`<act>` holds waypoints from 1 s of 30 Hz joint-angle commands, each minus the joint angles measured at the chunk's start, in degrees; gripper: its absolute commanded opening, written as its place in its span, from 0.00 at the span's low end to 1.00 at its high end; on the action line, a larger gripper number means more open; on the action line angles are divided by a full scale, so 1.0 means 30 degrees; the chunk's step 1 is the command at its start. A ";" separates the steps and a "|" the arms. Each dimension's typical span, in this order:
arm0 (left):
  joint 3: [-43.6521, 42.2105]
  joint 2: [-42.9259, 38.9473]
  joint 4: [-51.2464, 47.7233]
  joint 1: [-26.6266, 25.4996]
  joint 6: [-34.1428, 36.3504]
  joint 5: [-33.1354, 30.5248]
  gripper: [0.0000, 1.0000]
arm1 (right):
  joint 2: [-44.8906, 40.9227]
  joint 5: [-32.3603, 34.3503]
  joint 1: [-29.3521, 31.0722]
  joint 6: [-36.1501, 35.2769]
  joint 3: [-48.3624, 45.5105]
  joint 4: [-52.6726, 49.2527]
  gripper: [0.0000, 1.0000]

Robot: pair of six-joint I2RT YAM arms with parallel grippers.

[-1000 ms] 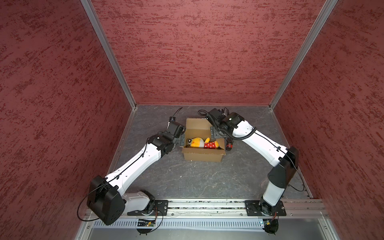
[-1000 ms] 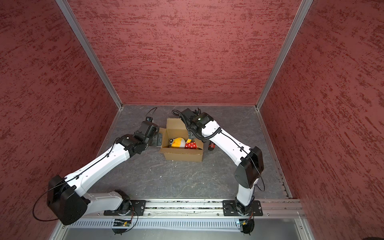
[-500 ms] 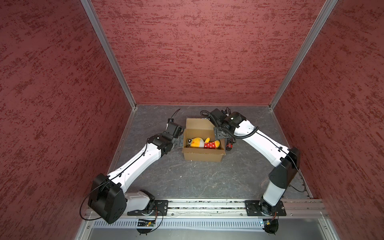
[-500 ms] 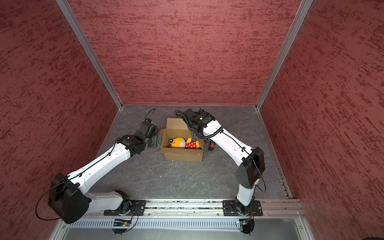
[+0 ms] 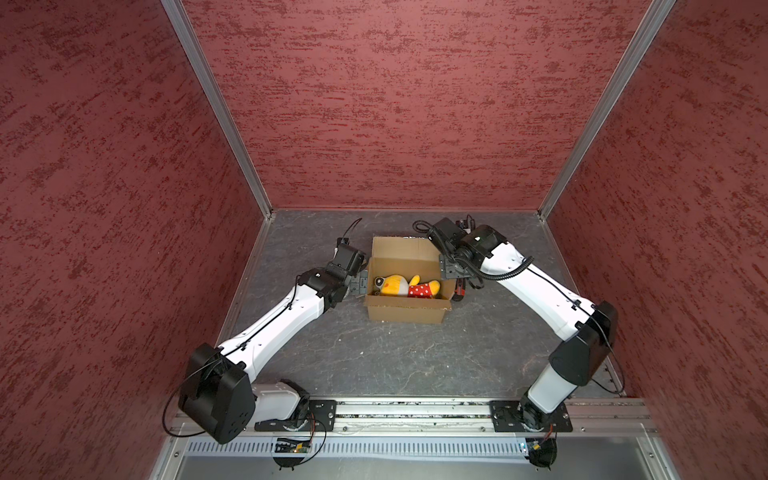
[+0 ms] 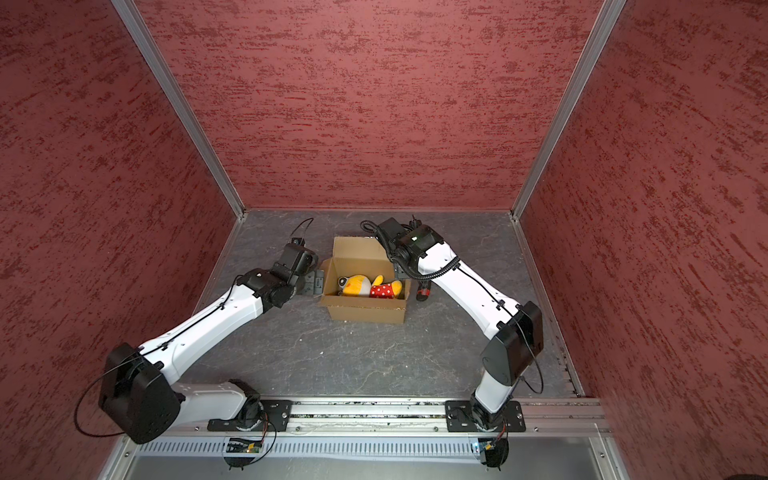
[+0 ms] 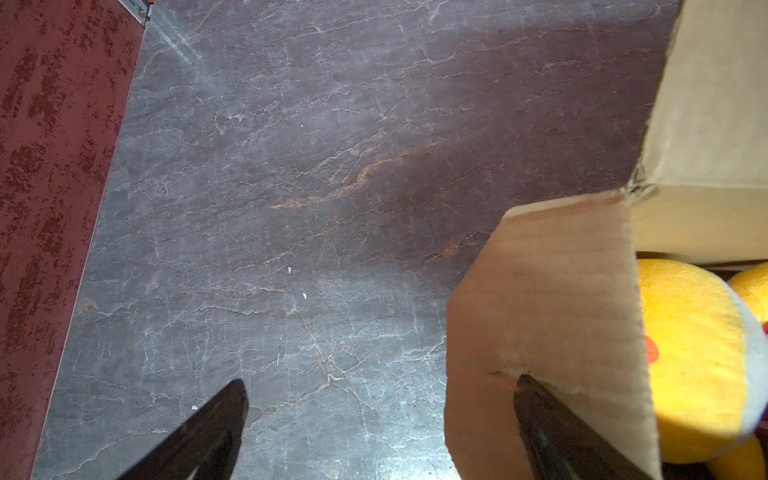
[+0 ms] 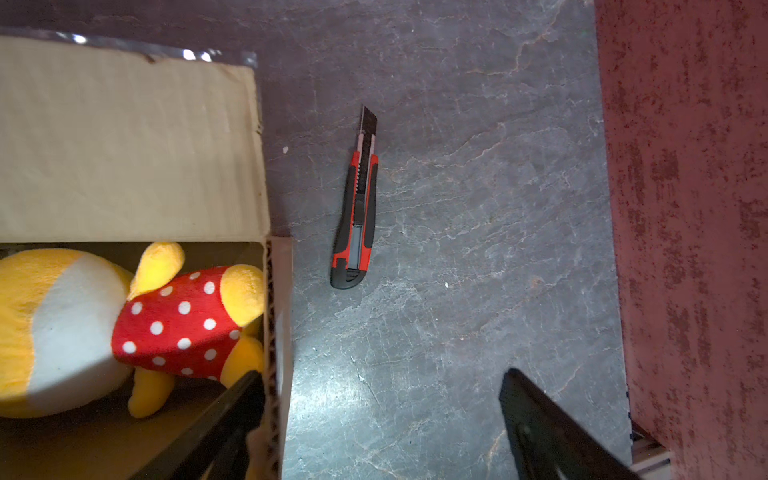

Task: Unpack the express box
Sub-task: 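Withdraw both grippers to the box rim, holding the flaps open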

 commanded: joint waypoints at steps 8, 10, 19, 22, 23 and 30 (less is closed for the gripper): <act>0.0026 0.0292 0.0118 0.0121 -0.0253 0.0364 1.00 | -0.1909 0.0402 -0.0848 0.0732 -0.1865 0.0415 0.91; 0.0027 0.0260 0.0147 0.0121 -0.0281 0.0373 1.00 | -0.2162 0.0133 -0.1023 0.0656 -0.2371 0.0839 0.91; -0.0684 -0.0343 0.1112 0.0952 -0.0735 0.2747 1.00 | -0.3606 -0.2074 -0.1728 -0.0641 -0.5421 0.4688 0.91; -0.1154 -0.0616 0.1621 0.1385 -0.0878 0.3640 1.00 | -0.3951 -0.2620 -0.1991 -0.0784 -0.6324 0.5664 0.91; -0.1253 -0.0647 0.1723 0.1513 -0.0911 0.3878 1.00 | -0.4044 -0.2773 -0.2088 -0.0846 -0.6577 0.5933 0.91; -0.1760 -0.0546 0.2406 0.2015 -0.1150 0.5153 1.00 | -0.4289 -0.3936 -0.2766 -0.1183 -0.8160 0.7568 0.91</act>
